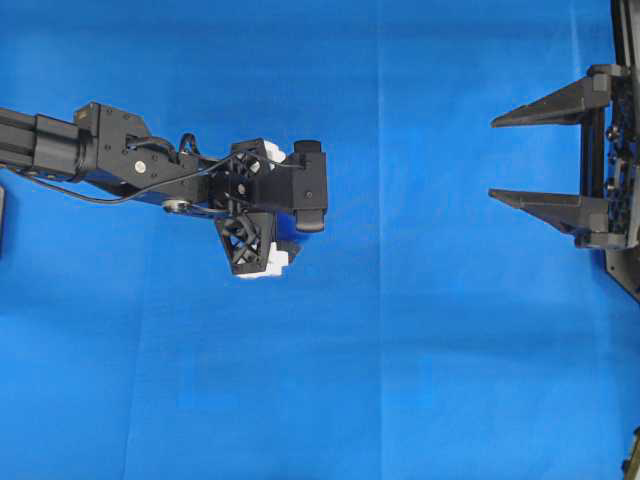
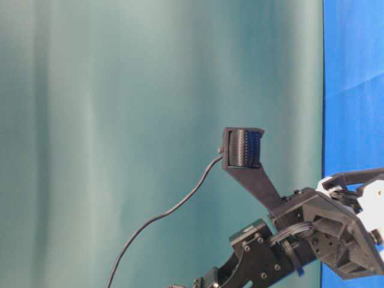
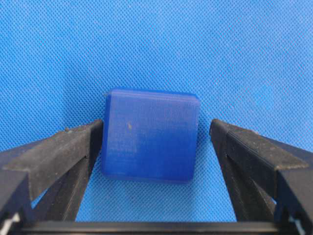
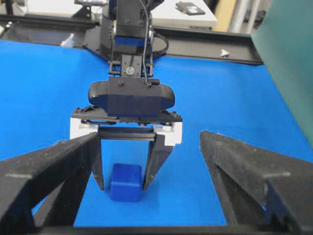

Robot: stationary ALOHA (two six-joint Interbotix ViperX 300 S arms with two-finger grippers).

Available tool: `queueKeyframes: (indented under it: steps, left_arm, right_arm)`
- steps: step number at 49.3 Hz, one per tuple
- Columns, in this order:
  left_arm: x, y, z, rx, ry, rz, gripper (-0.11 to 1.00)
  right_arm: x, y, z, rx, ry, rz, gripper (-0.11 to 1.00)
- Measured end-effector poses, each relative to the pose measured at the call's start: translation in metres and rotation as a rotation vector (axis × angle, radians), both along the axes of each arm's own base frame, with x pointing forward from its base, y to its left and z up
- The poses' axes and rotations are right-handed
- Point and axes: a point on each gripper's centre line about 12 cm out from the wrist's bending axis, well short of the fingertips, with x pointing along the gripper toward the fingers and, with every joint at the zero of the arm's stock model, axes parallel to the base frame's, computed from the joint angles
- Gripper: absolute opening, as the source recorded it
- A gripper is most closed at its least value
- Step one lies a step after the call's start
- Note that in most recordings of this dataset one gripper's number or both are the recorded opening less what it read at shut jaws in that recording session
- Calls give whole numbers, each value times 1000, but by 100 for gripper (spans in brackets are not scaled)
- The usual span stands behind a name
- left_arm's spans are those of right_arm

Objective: Handover the blue block to the right arm after grasping it with the left arm, then place it in the designated position.
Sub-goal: 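Close the left gripper on the blue cube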

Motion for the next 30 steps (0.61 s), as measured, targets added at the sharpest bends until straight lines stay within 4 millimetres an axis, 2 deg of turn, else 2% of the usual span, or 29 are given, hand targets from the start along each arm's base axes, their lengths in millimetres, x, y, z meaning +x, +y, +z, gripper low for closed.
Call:
queueKeyframes:
  steps: [7,9,15,30]
  left_arm:
    - [0,0,0,-3,0,4,87]
    - [0,0,0,-2,1,2,81]
    - [0,-1,0,2,2,-4,48]
    - [0,-1,0,-5,3,3,49]
  right_arm:
    - [0,0,0,0,0,0,97]
    - [0,0,0,0,2,0,97]
    - [1,0,0,2,3,0,97]
    - [1,0,-1,0,6,0,97]
